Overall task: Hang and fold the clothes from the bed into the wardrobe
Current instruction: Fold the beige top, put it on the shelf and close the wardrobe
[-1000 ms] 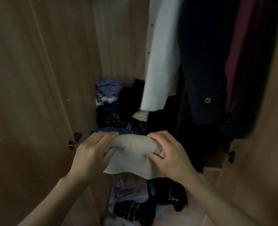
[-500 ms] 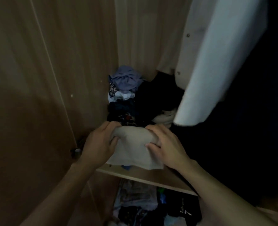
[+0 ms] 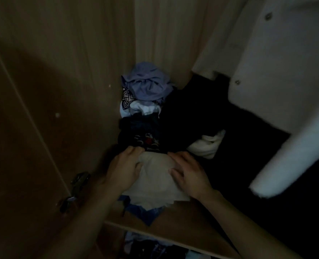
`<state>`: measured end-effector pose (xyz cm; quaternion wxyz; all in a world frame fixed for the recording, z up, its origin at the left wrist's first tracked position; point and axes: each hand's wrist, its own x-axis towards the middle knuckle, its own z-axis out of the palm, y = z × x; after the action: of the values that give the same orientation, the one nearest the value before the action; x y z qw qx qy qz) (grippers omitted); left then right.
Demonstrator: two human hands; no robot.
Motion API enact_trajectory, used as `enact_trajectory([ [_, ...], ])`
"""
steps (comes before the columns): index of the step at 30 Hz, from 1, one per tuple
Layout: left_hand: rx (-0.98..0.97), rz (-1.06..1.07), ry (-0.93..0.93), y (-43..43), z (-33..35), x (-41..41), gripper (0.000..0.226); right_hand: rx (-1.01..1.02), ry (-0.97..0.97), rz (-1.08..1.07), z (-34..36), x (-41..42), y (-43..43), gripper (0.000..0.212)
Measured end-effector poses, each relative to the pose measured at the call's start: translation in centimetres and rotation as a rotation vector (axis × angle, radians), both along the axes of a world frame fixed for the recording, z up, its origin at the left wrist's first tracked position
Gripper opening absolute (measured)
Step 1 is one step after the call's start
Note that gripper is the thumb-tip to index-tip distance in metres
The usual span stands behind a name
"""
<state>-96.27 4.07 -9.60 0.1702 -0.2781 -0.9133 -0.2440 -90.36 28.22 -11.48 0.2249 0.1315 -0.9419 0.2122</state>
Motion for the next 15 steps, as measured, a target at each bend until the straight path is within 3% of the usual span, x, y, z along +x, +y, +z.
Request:
enact_trajectory([
  [5, -0.134, 0.078, 0.240, 0.8, -1.9, -0.8, 0.036, 0.053, 0.357, -0.033, -0.7, -2.0, -1.7, 0.029],
  [11, -0.183, -0.082, 0.083, 0.7, -5.3, 1.0, 0.056, 0.187, 0.075, 0.024, -3.2, -0.9, -4.2, 0.047],
  [15, -0.155, -0.113, -0.016, 0.2, -6.2, 0.8, 0.055, 0.270, -0.049, -0.033, -4.5, -0.2, -4.6, 0.056],
])
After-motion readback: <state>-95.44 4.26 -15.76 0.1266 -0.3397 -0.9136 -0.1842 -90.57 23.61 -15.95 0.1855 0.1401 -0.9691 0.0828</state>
